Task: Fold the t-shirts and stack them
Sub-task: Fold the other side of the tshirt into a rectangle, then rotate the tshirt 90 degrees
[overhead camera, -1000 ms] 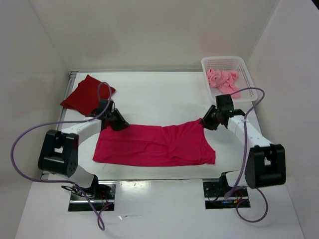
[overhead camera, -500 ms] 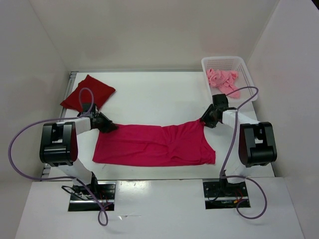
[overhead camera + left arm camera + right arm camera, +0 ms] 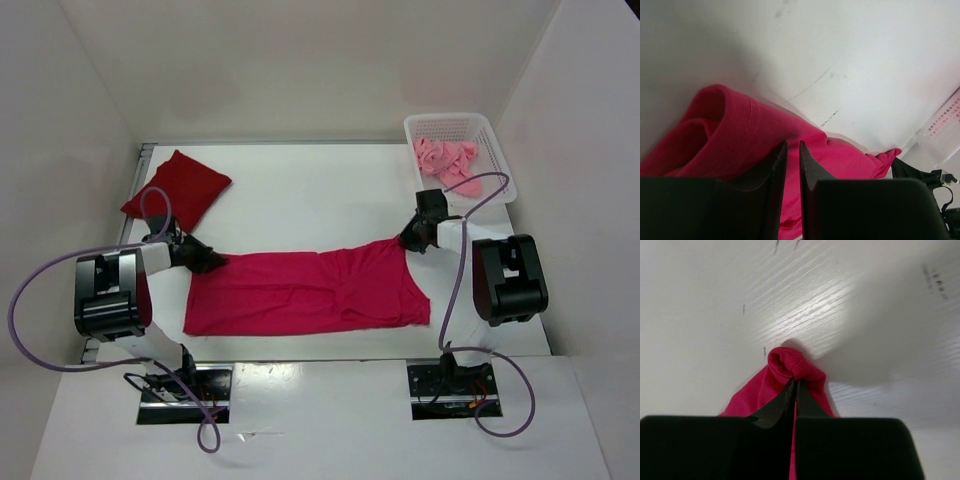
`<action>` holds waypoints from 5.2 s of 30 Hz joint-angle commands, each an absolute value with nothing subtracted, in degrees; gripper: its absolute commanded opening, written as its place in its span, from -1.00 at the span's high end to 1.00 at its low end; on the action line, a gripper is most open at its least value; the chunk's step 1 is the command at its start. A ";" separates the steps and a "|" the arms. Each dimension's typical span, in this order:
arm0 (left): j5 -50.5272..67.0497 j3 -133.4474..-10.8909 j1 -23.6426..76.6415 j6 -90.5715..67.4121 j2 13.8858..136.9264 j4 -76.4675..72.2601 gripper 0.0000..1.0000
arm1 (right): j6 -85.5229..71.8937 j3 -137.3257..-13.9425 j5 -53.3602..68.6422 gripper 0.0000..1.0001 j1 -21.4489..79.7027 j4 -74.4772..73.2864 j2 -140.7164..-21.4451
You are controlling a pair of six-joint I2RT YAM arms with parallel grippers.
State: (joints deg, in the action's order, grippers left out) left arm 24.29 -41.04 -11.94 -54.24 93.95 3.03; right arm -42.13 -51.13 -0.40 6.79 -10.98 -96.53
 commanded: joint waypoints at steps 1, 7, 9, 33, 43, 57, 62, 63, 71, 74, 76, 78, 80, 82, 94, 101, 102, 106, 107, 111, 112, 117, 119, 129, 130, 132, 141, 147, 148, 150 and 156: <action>21.88 -38.85 -14.41 -53.70 91.68 7.64 0.54 | -42.10 -53.17 -6.15 1.00 4.67 -13.26 -93.87; 21.36 -37.00 -16.26 -54.84 88.16 8.96 0.54 | -42.10 -53.79 -7.47 0.98 2.81 -13.97 -91.23; 21.36 -36.39 -16.78 -54.84 86.58 8.96 0.54 | -42.10 -53.79 -7.47 0.98 2.81 -13.97 -91.23; 19.59 -43.95 4.58 -51.76 86.73 7.82 0.34 | -60.72 -31.57 6.33 0.90 28.64 -19.51 -73.48; 25.92 -38.84 -6.15 -52.83 86.75 5.45 0.29 | -63.74 -27.59 5.55 0.87 29.18 -25.74 -59.77; 22.76 -42.19 -1.41 -49.83 82.53 7.56 0.29 | -59.14 -43.60 12.83 0.91 35.41 -12.05 -84.64; 22.76 -42.19 -1.41 -49.83 82.53 7.56 0.29 | -60.38 -38.24 12.83 0.95 35.42 -10.90 -84.64; 22.76 -42.19 -1.41 -49.83 82.53 7.56 0.29 | -60.38 -38.23 12.83 0.95 35.94 -10.90 -84.64; 22.24 -45.26 -1.41 -48.52 83.06 8.96 0.29 | -60.57 -37.96 16.96 0.86 36.47 -10.37 -86.31; 22.24 -49.02 -1.41 -46.94 83.06 10.45 0.29 | -57.14 -44.72 14.86 0.66 36.47 -17.03 -83.51; 22.24 -50.70 -1.41 -46.32 83.06 11.07 0.29 | -54.77 -48.42 14.85 0.57 32.46 -19.24 -81.66; 22.24 -51.85 -0.88 -45.80 83.06 11.07 0.29 | -53.27 -49.74 14.77 0.57 28.67 -20.30 -79.47; 22.24 -51.86 0.78 -45.27 83.06 10.55 0.29 | -50.03 -49.75 13.02 0.74 23.66 -21.79 -79.45; 23.28 -51.86 1.93 -45.26 83.67 10.02 0.29 | -47.91 -49.75 8.81 0.95 20.76 -22.49 -81.11; 21.98 -54.50 9.31 -43.51 81.92 11.16 0.44 | -45.97 -59.31 1.93 0.99 19.51 -18.81 -104.72; 20.30 -52.65 10.99 -44.20 77.18 13.71 0.44 | -42.11 -105.84 5.44 0.99 23.99 -27.75 -136.57; 21.87 -52.65 10.99 -44.91 77.17 13.71 0.44 | -40.97 -115.22 6.15 0.99 24.52 -34.47 -141.80; 21.36 -57.30 13.35 -44.91 76.64 18.01 0.44 | -44.19 -174.03 11.23 0.99 25.49 -48.98 -170.80; 21.36 -57.30 13.36 -44.30 76.64 18.80 0.44 | -46.21 -164.71 16.91 0.99 24.97 -43.04 -161.55; 19.25 -55.29 13.36 -44.82 75.86 20.21 0.44 | -38.17 -158.68 9.15 0.81 27.24 -40.65 -149.07; 19.25 -53.28 13.36 -44.82 75.85 19.52 0.44 | -36.06 -161.43 9.14 0.74 27.25 -43.30 -148.19; 15.74 -50.10 13.36 -45.35 72.52 19.51 0.47 | -31.65 -151.58 10.81 0.19 27.25 -50.19 -133.72; 15.04 -50.10 12.58 -44.04 71.90 20.21 0.47 | -30.94 -122.47 11.94 0.25 29.87 -39.08 -117.89; 16.08 -48.96 5.62 -38.67 73.38 22.41 0.49 | -48.42 -56.79 16.79 0.26 42.27 -6.44 -93.32; 16.61 -48.43 5.62 -38.67 74.17 21.89 0.49 | -49.47 -54.86 17.83 0.09 42.28 -2.33 -94.38; 17.23 -48.43 5.62 -38.67 74.70 21.88 0.49 | -50.36 -55.63 18.36 0.03 42.28 -1.23 -98.76; 17.23 -48.43 5.62 -38.67 74.18 21.88 0.49 | -55.27 -62.13 20.39 -0.08 47.10 3.86 -111.61; 17.23 -47.90 5.62 -38.67 73.13 21.88 0.47 | -55.37 -69.24 19.42 0.62 48.96 -0.26 -119.44; 17.23 -47.90 5.62 -38.67 73.13 21.88 0.47 | -55.37 -69.26 18.73 0.77 48.96 -0.26 -119.44; 17.23 -48.42 5.62 -38.67 73.13 21.88 0.47 | -54.06 -66.99 18.72 0.98 46.60 -0.79 -118.23; 14.77 -49.75 12.03 -39.81 74.96 22.41 0.47 | -45.89 -55.84 17.57 1.00 38.51 -8.34 -103.99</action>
State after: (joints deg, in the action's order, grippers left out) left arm 15.22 -48.36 9.17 -40.42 74.24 22.46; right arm -51.83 -60.75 20.60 43.00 -1.85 -111.09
